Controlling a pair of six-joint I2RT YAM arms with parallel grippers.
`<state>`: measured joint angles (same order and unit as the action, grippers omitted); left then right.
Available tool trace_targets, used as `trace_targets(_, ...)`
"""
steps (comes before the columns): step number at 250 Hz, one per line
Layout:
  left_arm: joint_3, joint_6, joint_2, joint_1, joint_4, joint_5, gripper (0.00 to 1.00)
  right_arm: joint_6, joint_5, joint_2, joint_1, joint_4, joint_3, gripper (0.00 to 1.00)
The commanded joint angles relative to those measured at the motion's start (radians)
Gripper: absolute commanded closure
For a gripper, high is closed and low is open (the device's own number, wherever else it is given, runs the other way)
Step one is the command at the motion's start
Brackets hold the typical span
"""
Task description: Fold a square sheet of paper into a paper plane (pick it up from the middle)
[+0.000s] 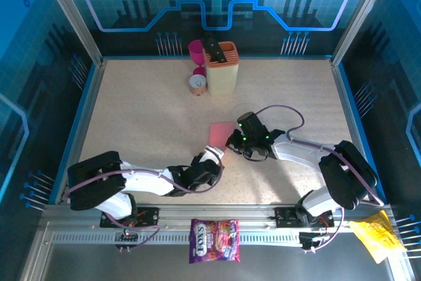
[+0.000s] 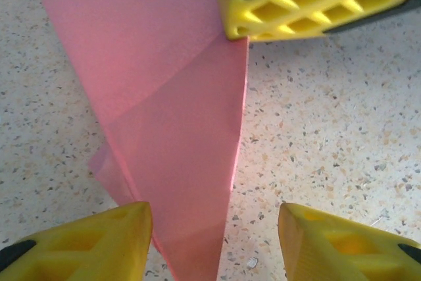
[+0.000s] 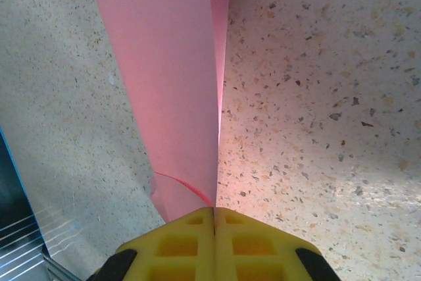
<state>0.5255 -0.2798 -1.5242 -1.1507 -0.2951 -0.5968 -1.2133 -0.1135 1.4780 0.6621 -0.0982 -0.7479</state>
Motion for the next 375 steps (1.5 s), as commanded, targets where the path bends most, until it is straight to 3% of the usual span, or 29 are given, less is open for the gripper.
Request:
trace_targets(1,0.037,0.051,-0.049,-0.015,-0.055,-0.063,0.45,-0.020,-0.008,-0.024,0.014,-0.034,-0.018,1.00)
trace_targets(96,0.106,0.128,-0.146,-0.015,-0.111,-0.138,0.48,-0.019,-0.006,-0.038,0.014,-0.038,0.002,1.00)
trace_targets(150,0.113,0.121,-0.174,-0.009,-0.116,-0.137,0.66,-0.017,-0.009,-0.035,0.014,-0.034,0.011,1.00)
trace_targets(208,0.112,0.097,-0.185,0.012,-0.117,-0.119,0.78,-0.027,-0.012,-0.036,0.014,-0.026,0.031,1.00)
trace_targets(228,0.116,0.086,-0.183,0.020,-0.110,-0.109,0.78,-0.028,-0.013,-0.036,0.016,-0.026,0.035,1.00)
trace_targets(280,0.118,0.046,-0.164,0.037,-0.083,-0.085,0.58,-0.035,-0.016,-0.033,0.022,-0.014,0.045,1.00)
trace_targets(375,0.134,0.049,-0.156,0.043,-0.087,-0.074,0.57,-0.040,-0.015,-0.022,0.033,-0.009,0.045,1.00)
